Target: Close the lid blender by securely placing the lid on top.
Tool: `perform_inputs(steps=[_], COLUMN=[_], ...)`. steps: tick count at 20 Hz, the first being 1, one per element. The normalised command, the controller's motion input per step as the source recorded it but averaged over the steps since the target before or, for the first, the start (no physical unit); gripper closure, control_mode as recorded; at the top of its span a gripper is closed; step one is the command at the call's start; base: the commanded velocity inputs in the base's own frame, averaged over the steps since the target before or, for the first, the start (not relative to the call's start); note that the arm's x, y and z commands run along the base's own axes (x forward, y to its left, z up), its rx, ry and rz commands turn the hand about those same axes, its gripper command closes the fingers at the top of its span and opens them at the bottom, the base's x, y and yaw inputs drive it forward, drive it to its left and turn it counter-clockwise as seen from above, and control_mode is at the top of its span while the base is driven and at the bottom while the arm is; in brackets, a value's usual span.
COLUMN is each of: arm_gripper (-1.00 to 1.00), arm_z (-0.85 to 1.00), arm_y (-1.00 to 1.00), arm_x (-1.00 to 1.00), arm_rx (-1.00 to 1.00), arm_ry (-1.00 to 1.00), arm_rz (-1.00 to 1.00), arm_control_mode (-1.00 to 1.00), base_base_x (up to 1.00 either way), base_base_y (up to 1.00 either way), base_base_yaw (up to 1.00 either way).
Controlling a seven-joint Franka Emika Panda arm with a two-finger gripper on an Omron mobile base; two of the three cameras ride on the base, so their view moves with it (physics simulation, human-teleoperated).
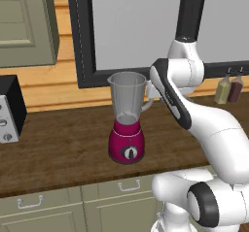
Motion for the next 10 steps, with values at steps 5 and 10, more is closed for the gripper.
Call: perform_inputs(steps=[5,10], arm_gripper=[-1.00,-1.00], arm_z=[-0.15,-0.53], arm_y=[-0.12,-0.66], arm_x=[-0.02,-0.29], arm_rx=[0.00,-0.03], arm_ry=[0.07,0.06], arm_rz=[0.01,-0.05], arm_control_mode=[-1.00,-1.00], base_base_x=[0.00,0.00], base_base_y=[0.00,0.00], base_base_yaw=[0.00,0.00])
